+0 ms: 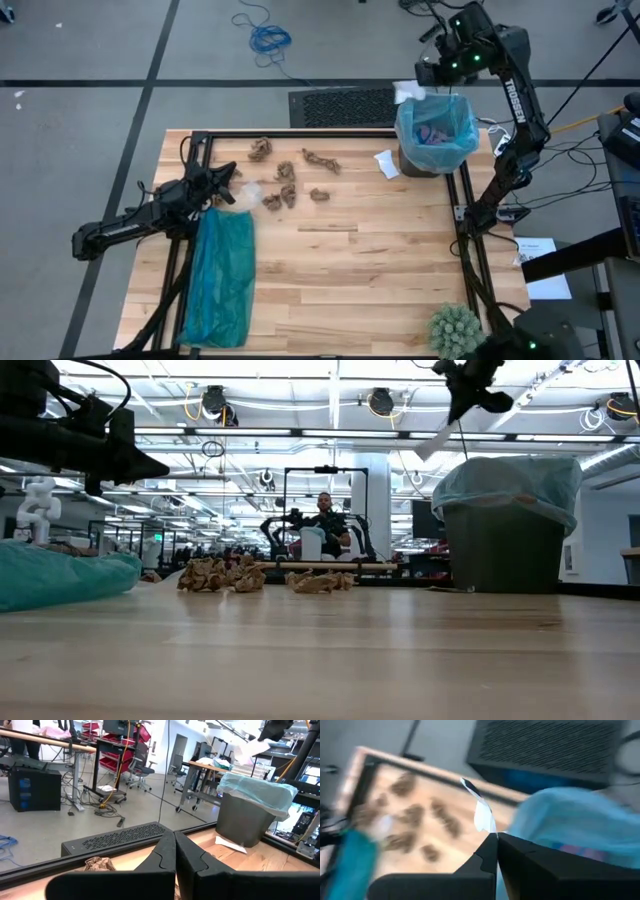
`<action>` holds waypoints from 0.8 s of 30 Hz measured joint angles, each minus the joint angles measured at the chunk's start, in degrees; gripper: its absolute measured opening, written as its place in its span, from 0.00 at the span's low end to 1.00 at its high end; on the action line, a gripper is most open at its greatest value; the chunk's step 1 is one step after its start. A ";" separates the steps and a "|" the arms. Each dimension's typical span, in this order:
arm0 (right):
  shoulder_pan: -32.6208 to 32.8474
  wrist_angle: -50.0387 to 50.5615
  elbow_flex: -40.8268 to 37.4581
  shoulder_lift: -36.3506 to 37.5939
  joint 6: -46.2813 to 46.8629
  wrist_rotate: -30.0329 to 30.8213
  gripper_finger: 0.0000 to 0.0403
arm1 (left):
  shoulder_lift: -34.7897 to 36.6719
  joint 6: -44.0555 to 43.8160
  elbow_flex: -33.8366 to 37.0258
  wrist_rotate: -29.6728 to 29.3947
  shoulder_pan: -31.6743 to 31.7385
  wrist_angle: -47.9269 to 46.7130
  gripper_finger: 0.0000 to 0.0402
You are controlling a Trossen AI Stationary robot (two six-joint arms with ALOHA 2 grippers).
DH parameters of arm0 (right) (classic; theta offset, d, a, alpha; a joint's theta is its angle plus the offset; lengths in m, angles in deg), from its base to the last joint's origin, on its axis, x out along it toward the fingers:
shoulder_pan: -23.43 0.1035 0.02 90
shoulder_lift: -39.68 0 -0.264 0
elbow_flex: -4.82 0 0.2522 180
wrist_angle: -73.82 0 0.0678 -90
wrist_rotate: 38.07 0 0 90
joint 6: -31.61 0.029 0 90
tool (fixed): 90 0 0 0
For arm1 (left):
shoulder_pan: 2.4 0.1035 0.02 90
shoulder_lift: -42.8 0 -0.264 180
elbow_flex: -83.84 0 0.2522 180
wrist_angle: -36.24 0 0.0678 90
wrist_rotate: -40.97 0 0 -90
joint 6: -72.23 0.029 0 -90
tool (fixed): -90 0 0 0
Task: Place trash/remove bag and relplace
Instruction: Put the black paper into the trash bin
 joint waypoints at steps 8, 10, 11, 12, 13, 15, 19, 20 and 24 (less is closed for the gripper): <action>10.22 0.00 0.00 -0.02 8.25 -5.92 0.00 | 0.00 0.00 0.01 0.00 0.00 -0.02 0.00; 13.64 0.00 0.00 -0.02 11.65 -5.84 0.00 | 0.00 0.00 -0.01 0.00 0.00 0.00 0.00; 15.44 0.00 0.00 -0.02 13.47 -5.82 0.00 | 0.00 0.00 -0.01 0.00 0.00 -0.02 0.00; 17.38 0.00 0.00 -0.02 15.35 -5.73 0.00 | 0.00 0.00 -0.01 0.00 0.02 -0.02 0.00; 19.29 0.00 0.00 -0.06 17.24 -5.50 0.00 | 0.00 0.00 -0.01 0.00 0.01 -0.02 0.00; 23.22 0.00 0.02 -0.49 20.52 -4.96 0.00 | 0.00 0.00 0.01 0.00 0.02 -0.02 0.00; 30.47 0.00 0.02 -2.33 27.30 0.89 0.00 | 0.00 -0.02 -0.01 0.00 0.02 -0.05 0.00; 32.10 0.01 0.01 -2.91 29.13 3.86 0.00 | 0.00 -0.01 0.01 -0.05 0.00 -0.04 0.00; 36.93 -0.09 -4.06 -4.11 35.34 13.36 0.00 | 0.00 0.00 -0.01 -2.85 0.02 -0.04 0.00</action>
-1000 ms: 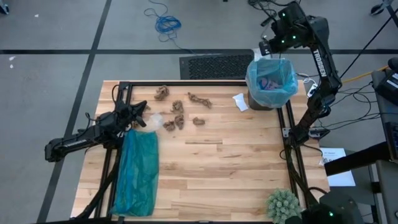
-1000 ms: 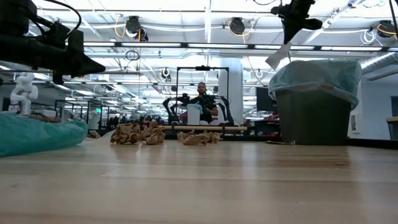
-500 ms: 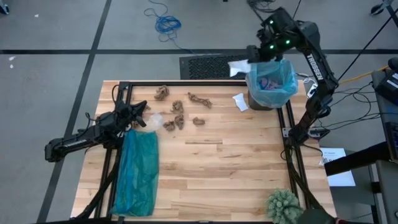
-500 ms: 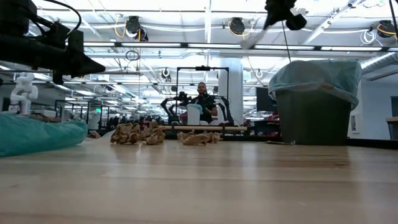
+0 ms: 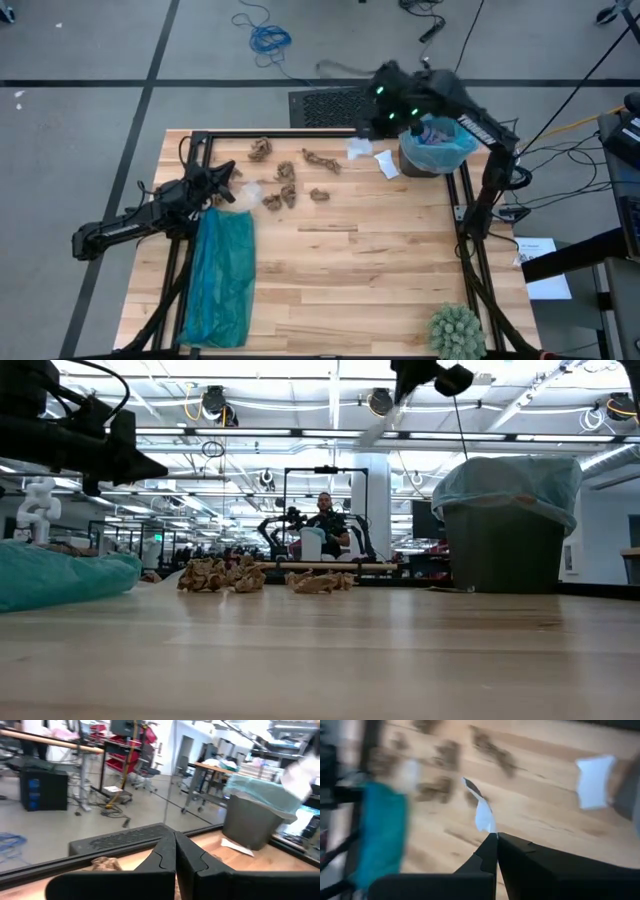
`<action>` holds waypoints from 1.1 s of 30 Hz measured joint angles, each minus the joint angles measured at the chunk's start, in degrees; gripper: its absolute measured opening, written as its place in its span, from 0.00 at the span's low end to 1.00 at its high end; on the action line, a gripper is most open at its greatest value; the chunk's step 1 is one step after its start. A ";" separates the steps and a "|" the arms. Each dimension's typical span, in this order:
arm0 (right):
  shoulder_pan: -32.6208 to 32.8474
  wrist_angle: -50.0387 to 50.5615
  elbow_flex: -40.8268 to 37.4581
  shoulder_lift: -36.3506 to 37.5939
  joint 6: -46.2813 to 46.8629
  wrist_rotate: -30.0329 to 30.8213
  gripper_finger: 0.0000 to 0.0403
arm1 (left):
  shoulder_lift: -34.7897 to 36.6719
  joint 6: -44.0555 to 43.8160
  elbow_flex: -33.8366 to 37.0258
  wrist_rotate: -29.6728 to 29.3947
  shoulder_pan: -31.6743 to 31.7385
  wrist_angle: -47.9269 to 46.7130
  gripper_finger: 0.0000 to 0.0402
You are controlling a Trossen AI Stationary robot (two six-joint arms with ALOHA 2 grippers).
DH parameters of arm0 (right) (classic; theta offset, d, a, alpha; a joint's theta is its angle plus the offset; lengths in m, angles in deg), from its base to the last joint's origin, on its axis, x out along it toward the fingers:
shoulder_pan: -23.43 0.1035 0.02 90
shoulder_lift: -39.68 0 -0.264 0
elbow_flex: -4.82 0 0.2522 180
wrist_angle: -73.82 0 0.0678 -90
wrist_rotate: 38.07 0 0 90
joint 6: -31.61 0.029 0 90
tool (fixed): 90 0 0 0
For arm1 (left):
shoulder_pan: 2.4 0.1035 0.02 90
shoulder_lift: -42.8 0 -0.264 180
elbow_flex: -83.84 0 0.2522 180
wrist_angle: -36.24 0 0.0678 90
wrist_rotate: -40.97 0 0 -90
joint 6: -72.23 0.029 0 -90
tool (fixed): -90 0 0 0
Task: Place trash/remove bag and relplace
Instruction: Put the black paper into the trash bin
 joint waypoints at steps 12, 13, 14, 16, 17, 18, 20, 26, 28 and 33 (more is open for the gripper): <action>5.96 0.06 -7.06 0.55 9.75 32.16 0.00 | 0.00 -0.02 0.00 -2.68 0.00 0.11 0.00; 5.32 0.07 -6.24 0.55 9.51 34.00 0.00 | 0.00 -0.02 0.00 -2.68 0.00 0.11 0.00; 4.60 0.04 -5.46 0.57 8.92 35.64 0.00 | 0.00 -0.02 0.00 -2.68 0.00 0.11 0.00; 2.79 0.00 -4.68 0.90 6.93 38.00 0.00 | 0.00 -0.02 0.00 -2.68 0.04 0.11 0.00; 1.69 0.06 -4.66 1.19 6.06 38.73 0.00 | 0.00 -0.02 0.00 -2.68 0.04 0.11 0.00; 0.67 0.09 -4.66 1.44 5.08 39.40 0.00 | 0.00 -0.02 0.01 -2.68 0.04 0.11 0.00; -1.90 0.09 -4.66 2.29 2.63 39.53 0.00 | 0.00 -0.02 0.00 -2.68 0.03 0.16 0.00; -10.79 0.09 -4.64 6.12 -8.26 38.27 0.00 | 0.00 -0.02 0.02 -2.68 0.00 0.28 0.00; -14.46 0.09 -4.59 7.66 -12.79 34.11 0.00 | 0.00 -0.02 0.00 -2.68 -0.01 0.26 0.00; -23.49 0.11 -4.70 10.40 -21.35 20.52 0.00 | 0.00 -0.02 0.00 -2.68 0.00 0.26 0.00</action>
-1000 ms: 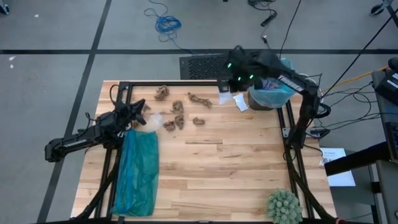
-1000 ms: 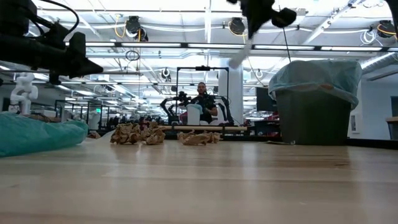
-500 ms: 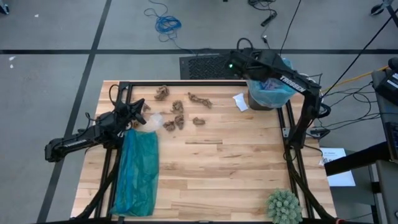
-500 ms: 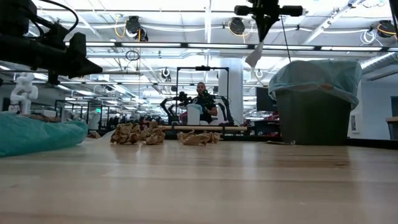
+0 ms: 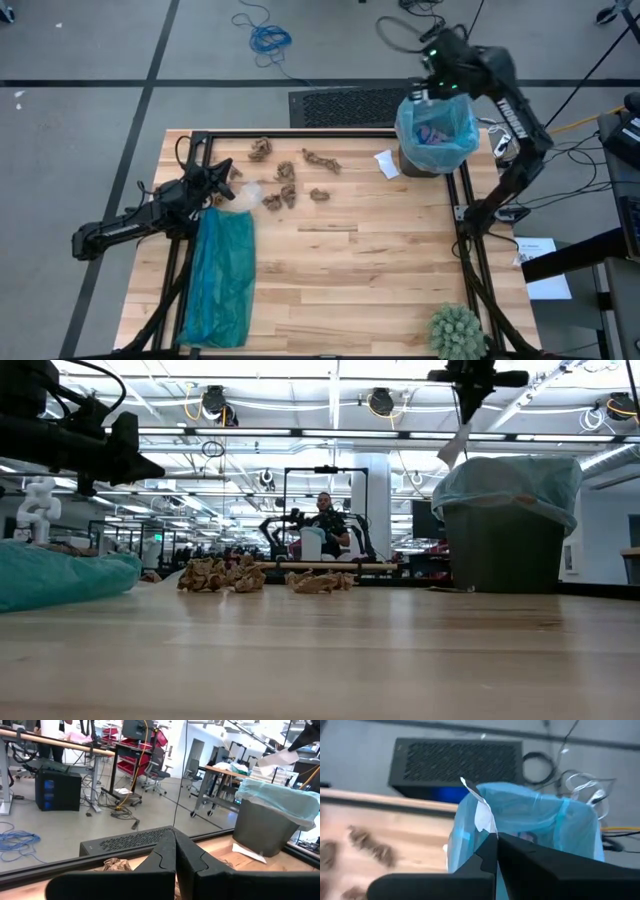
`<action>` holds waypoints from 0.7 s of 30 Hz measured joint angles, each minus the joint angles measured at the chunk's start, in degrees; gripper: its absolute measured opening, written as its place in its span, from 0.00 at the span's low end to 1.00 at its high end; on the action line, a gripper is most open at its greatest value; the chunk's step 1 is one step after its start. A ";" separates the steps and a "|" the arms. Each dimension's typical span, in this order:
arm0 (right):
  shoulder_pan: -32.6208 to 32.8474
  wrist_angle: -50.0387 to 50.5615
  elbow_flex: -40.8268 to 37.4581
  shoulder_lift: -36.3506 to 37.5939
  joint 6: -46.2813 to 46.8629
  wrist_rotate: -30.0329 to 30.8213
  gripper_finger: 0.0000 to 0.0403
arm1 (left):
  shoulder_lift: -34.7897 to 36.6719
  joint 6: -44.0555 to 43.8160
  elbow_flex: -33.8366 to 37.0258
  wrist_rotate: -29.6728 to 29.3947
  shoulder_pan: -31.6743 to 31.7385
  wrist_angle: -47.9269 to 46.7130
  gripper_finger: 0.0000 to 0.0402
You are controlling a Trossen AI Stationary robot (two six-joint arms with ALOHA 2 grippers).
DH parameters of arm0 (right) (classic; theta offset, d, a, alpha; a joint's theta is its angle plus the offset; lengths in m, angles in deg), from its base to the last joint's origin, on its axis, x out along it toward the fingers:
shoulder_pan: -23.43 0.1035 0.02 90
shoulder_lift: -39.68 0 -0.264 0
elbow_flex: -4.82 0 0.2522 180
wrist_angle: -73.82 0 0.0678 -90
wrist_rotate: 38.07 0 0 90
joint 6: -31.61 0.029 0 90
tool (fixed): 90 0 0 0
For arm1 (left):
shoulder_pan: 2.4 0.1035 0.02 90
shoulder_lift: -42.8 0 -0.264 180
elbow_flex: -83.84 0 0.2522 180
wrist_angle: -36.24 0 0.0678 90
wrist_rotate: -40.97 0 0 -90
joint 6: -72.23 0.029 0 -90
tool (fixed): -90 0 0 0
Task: Place trash/remove bag and relplace
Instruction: Put the black paper into the trash bin, then put the white paper into the trash bin
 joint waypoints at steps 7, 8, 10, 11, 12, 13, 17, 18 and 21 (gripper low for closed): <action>-5.95 -0.03 -9.25 2.67 -5.89 -8.92 0.00 | 0.00 -0.02 0.00 0.02 0.00 0.00 0.00; -6.24 -0.03 -11.70 3.16 -6.16 -10.01 0.00 | 0.00 -0.02 0.00 0.02 0.00 0.00 0.00; -6.67 0.02 -16.80 4.03 -6.63 -11.60 0.00 | 0.00 -0.02 0.00 0.02 0.00 0.00 0.00; -6.69 0.13 -19.10 4.26 -6.63 -12.06 0.00 | 0.00 -0.02 0.00 0.02 0.00 0.00 0.00; -6.69 0.12 -21.24 4.45 -6.60 -12.68 0.00 | 0.00 -0.02 0.00 0.02 0.00 -0.02 0.00; -6.69 0.04 -23.05 4.65 -6.43 -12.90 0.00 | 0.02 -0.02 0.00 0.02 0.00 0.00 0.00; -6.66 0.06 -27.93 4.98 -7.48 -14.37 0.09 | 0.00 -0.02 0.00 0.02 0.00 0.00 0.00; -6.65 0.05 -28.57 4.98 -8.15 -14.39 0.13 | 0.02 -0.02 0.00 0.02 0.00 -0.02 0.00; -6.63 -0.03 -29.23 4.98 -10.01 -14.40 0.26 | 0.01 -3.01 0.00 0.03 0.00 -0.01 0.00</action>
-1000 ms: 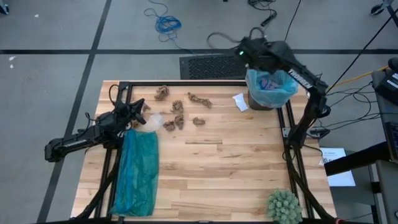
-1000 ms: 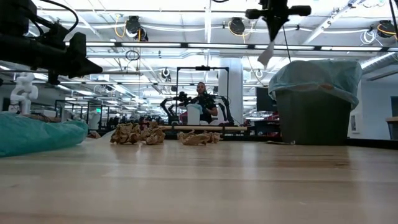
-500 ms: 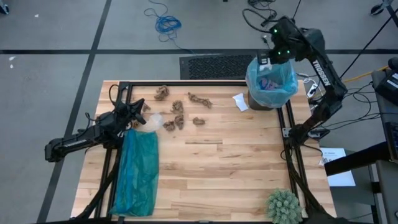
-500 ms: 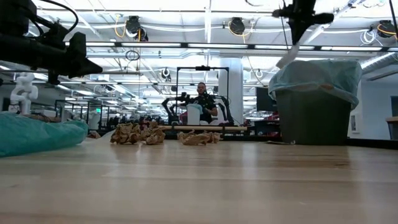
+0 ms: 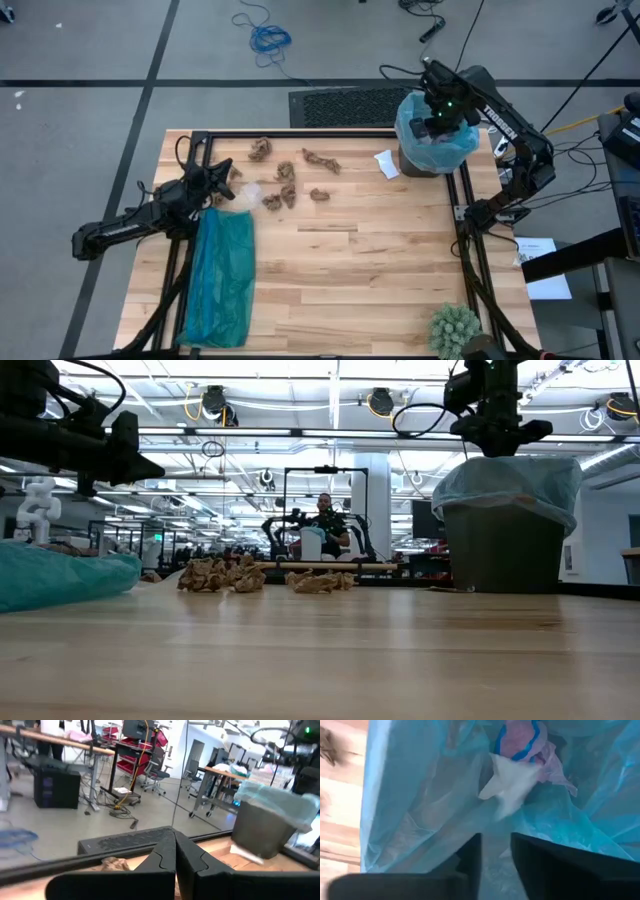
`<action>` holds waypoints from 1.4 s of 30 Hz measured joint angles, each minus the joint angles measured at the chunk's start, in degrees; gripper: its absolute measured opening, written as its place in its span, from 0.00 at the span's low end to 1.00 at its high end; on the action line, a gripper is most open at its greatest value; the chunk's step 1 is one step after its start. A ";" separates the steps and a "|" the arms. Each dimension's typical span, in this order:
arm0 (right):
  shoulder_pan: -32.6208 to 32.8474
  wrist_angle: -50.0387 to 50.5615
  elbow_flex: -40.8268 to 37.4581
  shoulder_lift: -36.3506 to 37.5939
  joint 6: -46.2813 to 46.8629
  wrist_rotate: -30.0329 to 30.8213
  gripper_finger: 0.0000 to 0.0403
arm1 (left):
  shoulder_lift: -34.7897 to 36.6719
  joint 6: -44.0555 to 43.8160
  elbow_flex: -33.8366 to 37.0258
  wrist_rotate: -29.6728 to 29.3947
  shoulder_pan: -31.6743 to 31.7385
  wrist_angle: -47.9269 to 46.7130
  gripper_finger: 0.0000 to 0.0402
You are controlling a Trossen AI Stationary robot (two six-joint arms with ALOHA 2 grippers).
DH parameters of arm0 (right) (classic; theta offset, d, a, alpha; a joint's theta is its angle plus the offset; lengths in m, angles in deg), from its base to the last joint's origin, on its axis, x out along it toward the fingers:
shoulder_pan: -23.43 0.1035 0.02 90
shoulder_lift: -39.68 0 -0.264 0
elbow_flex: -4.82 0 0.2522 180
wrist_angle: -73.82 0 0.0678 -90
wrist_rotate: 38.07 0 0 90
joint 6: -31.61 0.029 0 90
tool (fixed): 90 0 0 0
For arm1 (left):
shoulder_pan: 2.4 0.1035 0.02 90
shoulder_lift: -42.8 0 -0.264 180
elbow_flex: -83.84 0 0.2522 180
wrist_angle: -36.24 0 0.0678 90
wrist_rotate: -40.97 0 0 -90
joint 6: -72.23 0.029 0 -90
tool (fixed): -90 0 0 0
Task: Place trash/remove bag and relplace
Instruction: Put the white paper into the trash bin
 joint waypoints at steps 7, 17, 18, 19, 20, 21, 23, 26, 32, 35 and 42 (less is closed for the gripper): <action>0.00 0.00 0.00 1.51 -6.47 -4.60 0.53 | -0.01 -8.07 0.00 0.01 0.00 0.00 0.00; 0.77 -0.43 6.42 5.07 -9.79 -17.86 0.55 | -0.01 -8.06 0.00 0.02 0.00 2.09 0.00; 0.97 -0.57 8.36 5.07 -10.19 -17.90 0.54 | 0.01 -7.94 0.00 0.02 0.00 2.98 0.00; 1.23 -0.76 10.31 5.06 -10.49 -17.95 0.53 | 0.01 -7.58 -0.02 -0.01 0.00 3.93 0.00; 1.74 -1.25 12.34 5.05 -10.58 -18.03 0.52 | 0.01 -7.47 -0.02 0.00 0.00 4.74 0.00; 2.34 -2.12 14.24 5.06 -10.69 -18.50 0.51 | -0.01 -7.44 -0.02 -0.05 0.00 5.57 0.00; 3.93 -4.29 17.72 5.07 -11.21 -19.35 0.49 | 0.00 -7.41 -0.02 -1.30 0.00 7.69 0.00; 8.42 -7.22 20.80 5.07 -14.12 -20.82 0.45 | 0.01 -7.35 -0.04 -3.54 0.00 10.46 0.00; 19.22 -12.30 20.68 3.67 -17.01 -20.42 0.41 | 0.01 -7.20 -0.04 -7.91 0.00 15.82 0.00; 23.70 -17.10 20.04 1.46 -16.88 -20.35 0.40 | 0.01 -7.18 -0.04 -8.36 0.00 18.22 0.00; 30.05 -16.68 16.44 -6.92 -15.19 -12.65 0.40 | 0.01 -7.10 -0.04 -9.30 0.00 17.20 0.00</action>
